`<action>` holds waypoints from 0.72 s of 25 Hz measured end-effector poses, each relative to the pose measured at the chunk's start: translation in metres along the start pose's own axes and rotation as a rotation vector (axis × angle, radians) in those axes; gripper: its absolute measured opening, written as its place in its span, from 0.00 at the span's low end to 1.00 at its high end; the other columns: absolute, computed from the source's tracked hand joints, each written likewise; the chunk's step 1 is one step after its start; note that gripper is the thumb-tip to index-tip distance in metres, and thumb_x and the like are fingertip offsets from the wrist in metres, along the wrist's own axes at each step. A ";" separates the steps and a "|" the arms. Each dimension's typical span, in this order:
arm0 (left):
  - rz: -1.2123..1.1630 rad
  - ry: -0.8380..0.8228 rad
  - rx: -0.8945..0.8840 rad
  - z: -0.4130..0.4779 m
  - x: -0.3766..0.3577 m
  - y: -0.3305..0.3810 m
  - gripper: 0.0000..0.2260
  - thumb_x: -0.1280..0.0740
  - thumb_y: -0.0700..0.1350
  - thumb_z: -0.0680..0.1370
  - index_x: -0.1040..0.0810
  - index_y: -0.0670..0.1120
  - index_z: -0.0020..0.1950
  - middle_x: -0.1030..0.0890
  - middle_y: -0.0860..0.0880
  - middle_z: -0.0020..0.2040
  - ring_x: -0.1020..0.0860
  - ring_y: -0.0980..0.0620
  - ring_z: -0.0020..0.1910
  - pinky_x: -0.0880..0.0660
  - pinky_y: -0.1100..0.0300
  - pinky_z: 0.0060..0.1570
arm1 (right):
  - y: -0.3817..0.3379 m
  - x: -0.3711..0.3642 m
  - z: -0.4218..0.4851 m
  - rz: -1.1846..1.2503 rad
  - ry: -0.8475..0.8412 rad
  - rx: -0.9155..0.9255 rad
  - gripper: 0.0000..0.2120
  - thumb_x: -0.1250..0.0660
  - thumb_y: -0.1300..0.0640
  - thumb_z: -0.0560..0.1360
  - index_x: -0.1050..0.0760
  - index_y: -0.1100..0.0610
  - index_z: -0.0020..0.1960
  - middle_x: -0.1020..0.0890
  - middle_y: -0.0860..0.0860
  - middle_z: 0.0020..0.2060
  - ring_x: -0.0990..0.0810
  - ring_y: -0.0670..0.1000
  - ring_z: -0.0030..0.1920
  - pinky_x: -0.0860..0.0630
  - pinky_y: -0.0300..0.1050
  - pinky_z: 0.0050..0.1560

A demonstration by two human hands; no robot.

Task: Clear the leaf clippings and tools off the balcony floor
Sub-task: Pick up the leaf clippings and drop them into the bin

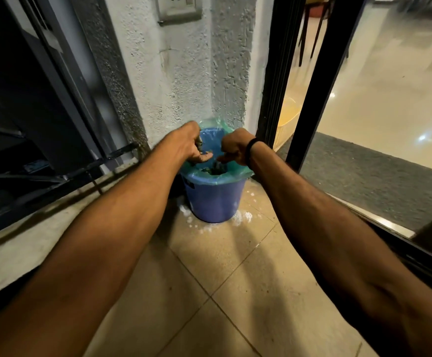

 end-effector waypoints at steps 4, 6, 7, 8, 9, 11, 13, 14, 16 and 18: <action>0.199 0.009 -0.111 -0.019 -0.022 -0.003 0.14 0.46 0.49 0.82 0.28 0.40 0.48 0.26 0.41 0.45 0.30 0.43 0.41 0.32 0.50 0.53 | 0.003 0.021 -0.011 0.168 0.067 0.046 0.12 0.27 0.53 0.74 0.21 0.63 0.46 0.20 0.51 0.37 0.19 0.49 0.38 0.23 0.38 0.38; 0.289 0.021 -0.223 -0.017 -0.028 -0.008 0.11 0.45 0.46 0.83 0.30 0.44 0.43 0.28 0.47 0.40 0.28 0.45 0.44 0.30 0.61 0.42 | 0.004 0.037 -0.025 0.204 0.069 0.094 0.08 0.26 0.60 0.73 0.21 0.66 0.45 0.20 0.56 0.34 0.17 0.52 0.36 0.17 0.45 0.42; 0.363 0.079 -0.276 -0.008 -0.029 -0.014 0.09 0.41 0.47 0.80 0.28 0.44 0.45 0.26 0.49 0.40 0.25 0.47 0.46 0.28 0.62 0.41 | 0.007 0.048 -0.032 0.262 0.124 0.085 0.08 0.26 0.63 0.72 0.21 0.67 0.46 0.20 0.57 0.34 0.18 0.52 0.34 0.17 0.45 0.40; 0.407 0.173 -0.349 0.007 -0.030 -0.018 0.10 0.38 0.49 0.75 0.26 0.43 0.48 0.22 0.48 0.42 0.21 0.48 0.46 0.23 0.61 0.44 | 0.011 0.056 -0.037 0.279 0.133 0.069 0.08 0.26 0.65 0.72 0.20 0.69 0.48 0.20 0.58 0.34 0.19 0.51 0.34 0.17 0.44 0.38; 0.434 0.309 -0.411 0.016 -0.029 -0.022 0.18 0.36 0.51 0.69 0.23 0.41 0.53 0.19 0.46 0.47 0.18 0.46 0.49 0.20 0.56 0.49 | 0.018 0.062 -0.043 0.282 0.130 0.064 0.08 0.27 0.66 0.73 0.20 0.70 0.49 0.20 0.58 0.35 0.19 0.51 0.35 0.18 0.42 0.37; 0.576 0.496 -0.523 0.009 -0.033 -0.034 0.22 0.34 0.51 0.70 0.24 0.43 0.62 0.20 0.43 0.59 0.19 0.43 0.58 0.22 0.52 0.58 | 0.035 0.073 -0.053 0.290 0.123 0.025 0.05 0.29 0.68 0.74 0.21 0.69 0.48 0.21 0.58 0.37 0.19 0.50 0.37 0.18 0.41 0.37; 0.752 0.569 -0.651 -0.009 -0.044 -0.047 0.18 0.36 0.47 0.77 0.26 0.45 0.66 0.23 0.44 0.65 0.25 0.43 0.65 0.29 0.54 0.64 | 0.059 0.085 -0.068 0.323 0.108 -0.026 0.03 0.32 0.67 0.76 0.23 0.65 0.43 0.22 0.57 0.37 0.21 0.49 0.37 0.20 0.40 0.39; 0.806 0.564 -0.742 -0.017 -0.049 -0.052 0.17 0.38 0.45 0.77 0.27 0.45 0.66 0.23 0.44 0.65 0.27 0.42 0.66 0.33 0.54 0.64 | 0.075 0.093 -0.077 0.330 0.113 -0.062 0.04 0.32 0.66 0.77 0.23 0.63 0.43 0.22 0.56 0.37 0.22 0.48 0.37 0.20 0.39 0.40; 0.753 0.594 -0.939 -0.032 -0.057 -0.064 0.18 0.41 0.42 0.75 0.25 0.45 0.65 0.21 0.43 0.61 0.25 0.41 0.62 0.34 0.54 0.62 | 0.112 0.111 -0.090 0.333 0.145 -0.126 0.02 0.32 0.64 0.77 0.22 0.62 0.46 0.20 0.55 0.40 0.21 0.49 0.39 0.19 0.40 0.45; 0.615 0.538 -1.135 -0.048 -0.075 -0.090 0.14 0.41 0.40 0.77 0.22 0.44 0.59 0.19 0.44 0.54 0.22 0.45 0.55 0.31 0.58 0.54 | 0.161 0.129 -0.101 0.285 0.200 -0.189 0.05 0.31 0.63 0.76 0.21 0.63 0.51 0.20 0.55 0.44 0.19 0.49 0.42 0.18 0.41 0.46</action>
Point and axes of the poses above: each hand's wrist, its own z-axis towards the middle knuckle, its own x-axis out of the back of the hand, y = z × x, the point moved 1 cm from there along z, towards the middle knuckle
